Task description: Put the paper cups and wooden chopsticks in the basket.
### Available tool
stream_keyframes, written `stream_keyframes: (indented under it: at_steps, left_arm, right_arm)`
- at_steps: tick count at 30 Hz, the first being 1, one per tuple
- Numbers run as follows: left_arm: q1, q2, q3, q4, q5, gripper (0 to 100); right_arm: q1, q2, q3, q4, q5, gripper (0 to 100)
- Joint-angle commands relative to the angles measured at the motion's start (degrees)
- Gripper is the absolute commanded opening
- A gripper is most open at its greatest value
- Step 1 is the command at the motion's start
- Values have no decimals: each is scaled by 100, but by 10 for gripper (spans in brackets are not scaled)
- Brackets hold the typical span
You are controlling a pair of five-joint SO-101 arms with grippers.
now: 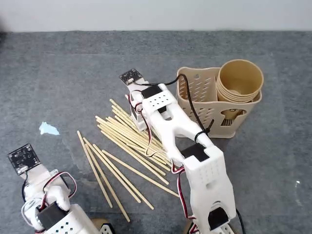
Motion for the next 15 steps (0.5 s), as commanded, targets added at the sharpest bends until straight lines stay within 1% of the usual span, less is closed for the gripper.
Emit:
stream_keyframes:
  at_steps: [1,3,8,12,15]
  left_arm:
    - [18,-62,-40,-114,-62,13]
    - [18,-62,-40,-114,-62,13]
    - [18,-62,-40,-114,-62,13]
    - [18,-62,-40,-114,-62,13]
    - [18,-62,-40,-114,-62,13]
  right_arm:
    - [66,92,-185,-40,62,206]
    - [40,110,-185,-48,62,161]
    - [-92,92,-369,-13,62,8]
    - [-198,92,-448,84,62,9]
    - [-312,92,-730,497,62,7]
